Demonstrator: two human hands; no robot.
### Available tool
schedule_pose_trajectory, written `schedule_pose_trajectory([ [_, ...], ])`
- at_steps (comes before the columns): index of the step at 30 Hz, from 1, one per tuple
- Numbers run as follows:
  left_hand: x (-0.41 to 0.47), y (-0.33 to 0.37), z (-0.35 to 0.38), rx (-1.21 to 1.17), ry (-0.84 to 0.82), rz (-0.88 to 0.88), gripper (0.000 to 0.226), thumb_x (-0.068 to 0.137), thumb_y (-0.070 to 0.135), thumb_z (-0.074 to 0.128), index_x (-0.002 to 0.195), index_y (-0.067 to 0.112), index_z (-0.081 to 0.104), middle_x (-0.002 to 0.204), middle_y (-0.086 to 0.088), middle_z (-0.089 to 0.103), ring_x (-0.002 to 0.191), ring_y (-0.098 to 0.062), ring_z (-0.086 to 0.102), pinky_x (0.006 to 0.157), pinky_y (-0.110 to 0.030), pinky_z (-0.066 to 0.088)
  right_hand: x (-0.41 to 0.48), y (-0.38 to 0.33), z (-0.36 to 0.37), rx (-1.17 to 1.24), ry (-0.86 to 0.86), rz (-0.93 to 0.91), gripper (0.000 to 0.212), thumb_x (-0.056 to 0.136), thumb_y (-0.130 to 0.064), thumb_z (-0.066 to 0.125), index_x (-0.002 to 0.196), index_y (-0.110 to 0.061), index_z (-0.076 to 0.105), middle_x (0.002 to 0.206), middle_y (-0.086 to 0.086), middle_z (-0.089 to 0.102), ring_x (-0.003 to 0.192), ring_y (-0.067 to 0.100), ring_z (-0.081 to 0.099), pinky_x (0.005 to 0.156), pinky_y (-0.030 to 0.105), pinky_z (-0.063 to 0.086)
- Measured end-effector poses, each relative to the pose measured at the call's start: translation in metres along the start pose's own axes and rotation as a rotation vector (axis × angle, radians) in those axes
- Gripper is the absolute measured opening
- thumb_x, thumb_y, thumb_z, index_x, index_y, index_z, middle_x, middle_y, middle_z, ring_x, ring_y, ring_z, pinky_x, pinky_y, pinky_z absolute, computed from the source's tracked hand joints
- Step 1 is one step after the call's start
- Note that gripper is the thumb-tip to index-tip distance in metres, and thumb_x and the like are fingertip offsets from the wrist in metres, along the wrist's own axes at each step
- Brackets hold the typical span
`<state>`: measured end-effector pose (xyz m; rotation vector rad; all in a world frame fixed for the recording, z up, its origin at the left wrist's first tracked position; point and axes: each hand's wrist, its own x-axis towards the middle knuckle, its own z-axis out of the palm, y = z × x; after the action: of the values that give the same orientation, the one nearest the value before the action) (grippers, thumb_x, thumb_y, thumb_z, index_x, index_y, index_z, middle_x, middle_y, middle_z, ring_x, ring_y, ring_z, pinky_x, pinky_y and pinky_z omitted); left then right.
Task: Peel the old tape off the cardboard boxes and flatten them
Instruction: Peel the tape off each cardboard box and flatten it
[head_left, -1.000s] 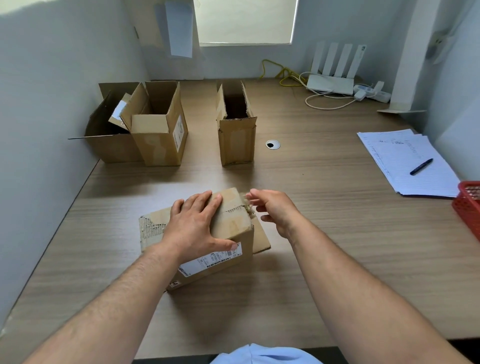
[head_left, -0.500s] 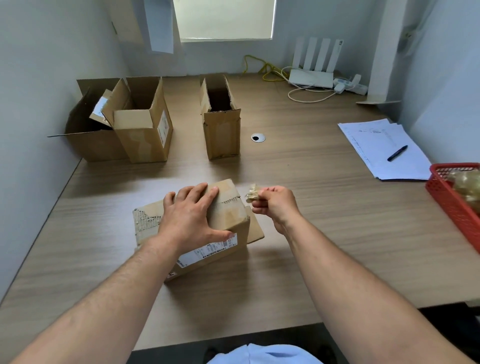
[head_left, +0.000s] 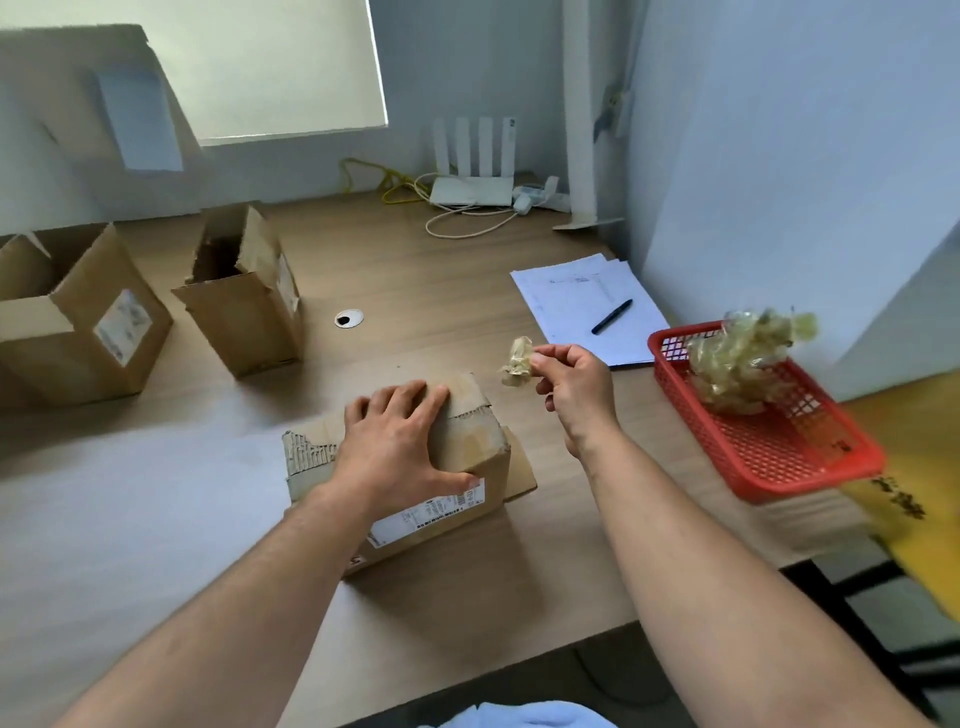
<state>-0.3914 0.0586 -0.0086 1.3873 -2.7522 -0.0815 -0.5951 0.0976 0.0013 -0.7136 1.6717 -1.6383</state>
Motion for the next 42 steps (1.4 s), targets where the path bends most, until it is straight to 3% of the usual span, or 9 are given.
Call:
schedule_pose_trajectory([
  [8,0.056,0.088,0.014,-0.004,-0.008,0.087,0.115,0.052,0.095,0.035,0.149,0.036,0.016,0.154,0.005,0.022,0.138,-0.019,0.014,0.110,-0.041,0.010,0.070,-0.012,-0.142,-0.090,0.433,-0.117,0.010,0.084,-0.009,0.064,0.078,-0.016,0.061,0.070,-0.002,0.061,0.054,0.000,0.055,0.056,0.015,0.041],
  [11,0.072,0.102,0.018,-0.014,-0.005,0.090,0.117,0.049,0.096,0.030,0.149,0.037,0.017,0.154,0.006,0.023,0.138,-0.018,0.015,0.110,-0.040,0.009,0.092,-0.013,-0.183,-0.253,0.591,-0.142,0.009,0.085,-0.015,0.063,0.079,-0.020,0.060,0.080,-0.004,0.063,0.072,0.010,0.058,0.065,0.019,0.040],
  [14,0.082,0.109,0.019,-0.021,-0.009,0.083,0.118,0.049,0.097,0.028,0.149,0.037,0.018,0.154,0.006,0.023,0.139,-0.019,0.016,0.111,-0.040,0.010,0.111,-0.013,-0.211,-0.323,0.655,-0.165,0.007,0.088,-0.018,0.061,0.083,-0.022,0.058,0.083,-0.007,0.061,0.075,0.011,0.055,0.059,0.015,0.037],
  [18,0.087,0.113,0.021,-0.039,-0.013,0.067,0.118,0.049,0.097,0.029,0.150,0.037,0.017,0.155,0.007,0.021,0.139,-0.017,0.015,0.111,-0.039,0.008,0.143,-0.006,-0.233,-0.417,0.674,-0.133,0.005,0.091,-0.021,0.057,0.090,-0.019,0.061,0.092,-0.001,0.061,0.080,0.018,0.056,0.070,0.025,0.039],
  [22,0.090,0.115,0.019,-0.032,-0.023,0.059,0.119,0.048,0.097,0.028,0.150,0.038,0.017,0.155,0.009,0.021,0.139,-0.015,0.014,0.111,-0.037,0.006,0.162,0.018,-0.235,-0.704,0.533,0.087,0.027,0.094,-0.026,0.048,0.105,-0.013,0.069,0.116,0.014,0.056,0.083,0.028,0.054,0.078,0.032,0.046],
  [29,0.095,0.117,0.020,-0.023,-0.039,0.049,0.118,0.049,0.097,0.029,0.150,0.037,0.017,0.155,0.008,0.020,0.139,-0.016,0.014,0.111,-0.038,0.008,0.161,0.024,-0.222,-1.014,0.420,0.090,0.037,0.092,-0.017,0.035,0.108,-0.002,0.066,0.111,0.019,0.063,0.098,0.036,0.059,0.073,0.033,0.042],
  [35,0.096,0.119,0.019,-0.030,-0.046,0.058,0.117,0.049,0.096,0.027,0.150,0.036,0.017,0.154,0.008,0.021,0.138,-0.016,0.014,0.111,-0.038,0.008,0.155,0.005,-0.228,-1.353,0.387,0.168,0.053,0.095,-0.033,0.022,0.107,-0.005,0.066,0.110,0.017,0.065,0.099,0.033,0.060,0.070,0.035,0.035],
  [38,0.095,0.118,0.019,-0.033,-0.042,0.067,0.117,0.050,0.097,0.028,0.149,0.037,0.017,0.154,0.007,0.021,0.138,-0.016,0.015,0.111,-0.039,0.009,0.146,-0.004,-0.228,-1.338,0.457,0.127,0.061,0.097,-0.037,0.016,0.101,-0.004,0.067,0.105,0.018,0.066,0.092,0.032,0.060,0.068,0.034,0.036],
  [42,0.092,0.114,0.020,-0.033,-0.038,0.095,0.117,0.050,0.098,0.027,0.149,0.036,0.017,0.154,0.007,0.022,0.138,-0.017,0.015,0.111,-0.039,0.010,0.124,-0.020,-0.212,-1.194,0.528,-0.120,0.058,0.099,-0.042,0.023,0.100,-0.005,0.067,0.102,0.018,0.066,0.093,0.036,0.060,0.069,0.036,0.036],
])
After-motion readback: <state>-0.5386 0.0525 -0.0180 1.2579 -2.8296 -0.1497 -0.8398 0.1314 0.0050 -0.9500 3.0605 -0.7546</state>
